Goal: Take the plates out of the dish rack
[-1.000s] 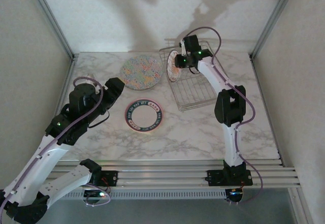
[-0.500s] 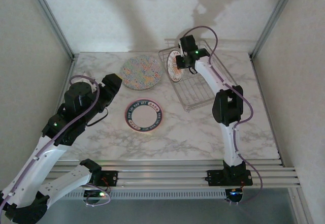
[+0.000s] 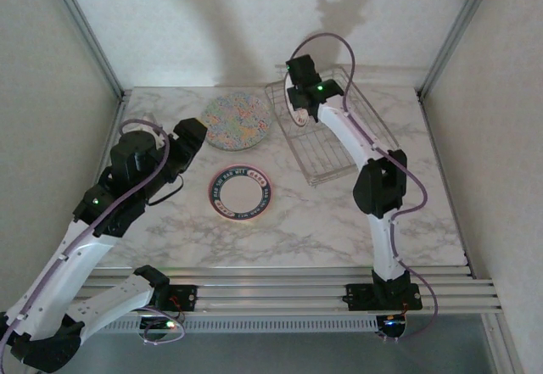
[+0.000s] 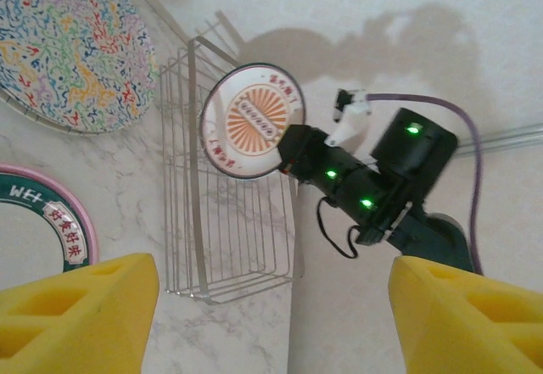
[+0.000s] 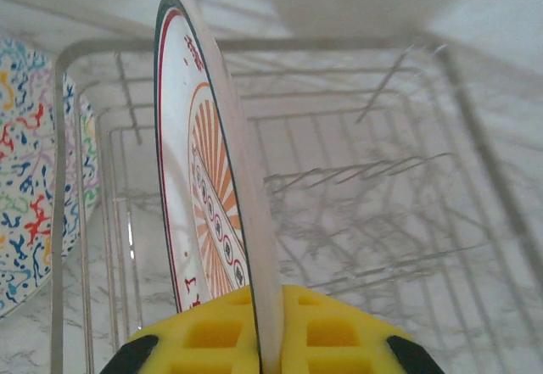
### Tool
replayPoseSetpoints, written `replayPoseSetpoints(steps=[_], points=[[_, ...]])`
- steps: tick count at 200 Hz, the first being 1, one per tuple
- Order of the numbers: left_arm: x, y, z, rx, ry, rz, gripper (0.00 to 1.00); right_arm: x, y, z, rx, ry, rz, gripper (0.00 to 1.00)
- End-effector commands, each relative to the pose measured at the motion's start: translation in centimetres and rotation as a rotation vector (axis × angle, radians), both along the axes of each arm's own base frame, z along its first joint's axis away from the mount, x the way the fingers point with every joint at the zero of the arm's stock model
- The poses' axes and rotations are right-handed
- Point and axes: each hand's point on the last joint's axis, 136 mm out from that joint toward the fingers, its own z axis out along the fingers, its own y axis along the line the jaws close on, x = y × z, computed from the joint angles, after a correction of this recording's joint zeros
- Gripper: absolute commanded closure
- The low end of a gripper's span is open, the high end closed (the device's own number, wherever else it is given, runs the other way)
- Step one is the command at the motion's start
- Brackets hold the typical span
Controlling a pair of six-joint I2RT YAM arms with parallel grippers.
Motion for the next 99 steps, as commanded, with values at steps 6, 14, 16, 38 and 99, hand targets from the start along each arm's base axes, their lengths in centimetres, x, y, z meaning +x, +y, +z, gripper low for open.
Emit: replayPoseSetpoints(steps=[6, 14, 16, 38, 99], points=[[0.4, -0.7, 1.8, -0.031, -0.051, -0.032, 0.28, -1.9, -3.3, 11.4, 0.038, -0.264, -0.082, 1.0], [0.7, -1.0, 1.6, -0.03, -0.047, -0.041, 0.28, -2.5, -3.7, 12.6, 0.047, -0.287, -0.083, 1.0], [0.7, -1.1, 1.7, -0.031, -0.048, -0.044, 0.28, -2.7, -3.8, 12.9, 0.049, -0.292, -0.082, 1.0], [1.5, -2.1, 1.2, -0.031, -0.043, -0.075, 0.28, -4.9, -4.8, 15.2, 0.08, -0.328, -0.077, 1.0], [4.2, -6.6, -0.3, -0.027, -0.032, -0.205, 0.29, -12.6, -7.1, 16.6, 0.416, -0.256, 0.002, 1.0]])
